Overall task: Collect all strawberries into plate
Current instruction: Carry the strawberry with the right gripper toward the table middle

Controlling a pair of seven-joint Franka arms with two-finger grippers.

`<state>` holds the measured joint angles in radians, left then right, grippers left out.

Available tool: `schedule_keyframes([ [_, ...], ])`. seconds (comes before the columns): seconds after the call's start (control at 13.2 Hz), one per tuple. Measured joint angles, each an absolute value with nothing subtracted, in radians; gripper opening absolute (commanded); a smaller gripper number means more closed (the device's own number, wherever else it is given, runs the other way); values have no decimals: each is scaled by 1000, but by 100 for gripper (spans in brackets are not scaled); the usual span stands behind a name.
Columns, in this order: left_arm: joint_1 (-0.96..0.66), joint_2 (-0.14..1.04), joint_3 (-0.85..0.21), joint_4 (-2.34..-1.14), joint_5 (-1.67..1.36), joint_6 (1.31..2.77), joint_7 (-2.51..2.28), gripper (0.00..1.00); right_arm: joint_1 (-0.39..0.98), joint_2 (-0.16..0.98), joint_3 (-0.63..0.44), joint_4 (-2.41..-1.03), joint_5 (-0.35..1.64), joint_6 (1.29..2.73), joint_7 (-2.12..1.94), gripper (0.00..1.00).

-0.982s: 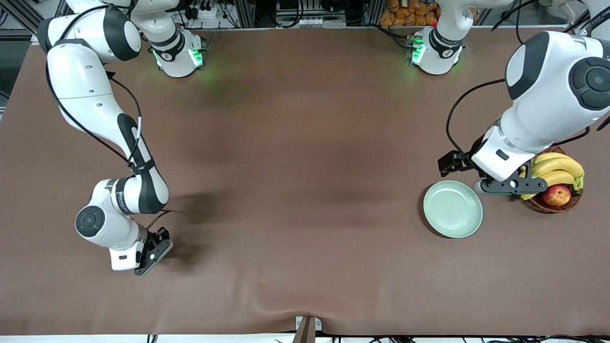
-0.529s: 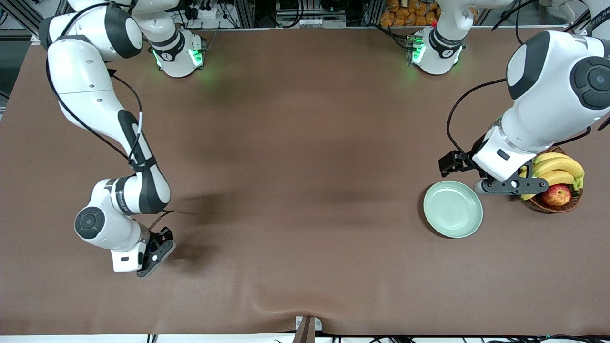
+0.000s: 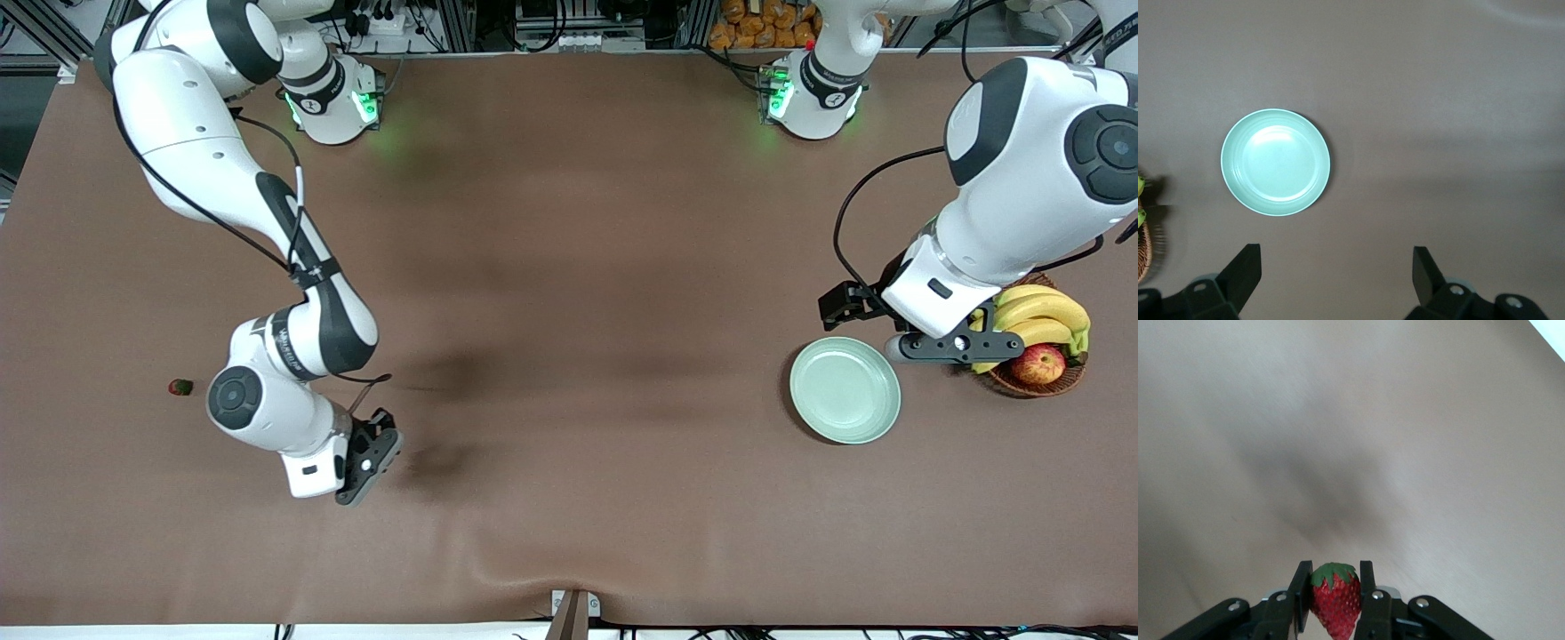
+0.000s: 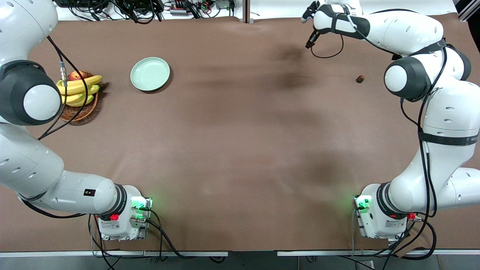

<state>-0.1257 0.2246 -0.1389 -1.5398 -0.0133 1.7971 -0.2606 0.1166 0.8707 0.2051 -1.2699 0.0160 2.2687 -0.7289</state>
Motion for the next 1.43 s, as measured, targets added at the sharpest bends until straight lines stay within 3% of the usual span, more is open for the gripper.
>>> schedule_keyframes([
  [0.6, -117, 225, -138, -1540, -13, 1797, -261, 100, 335, 870, 240, -1195, 16, 2293, -531, 0],
  [0.83, -116, 225, -138, -1540, -13, 1797, -261, 100, 426, 884, 241, -1194, 16, 2402, -530, 0],
  [1.43, -115, 225, -138, -1540, -13, 1792, -261, 100, 677, 1097, 234, -1111, 16, 2656, -465, 0],
])
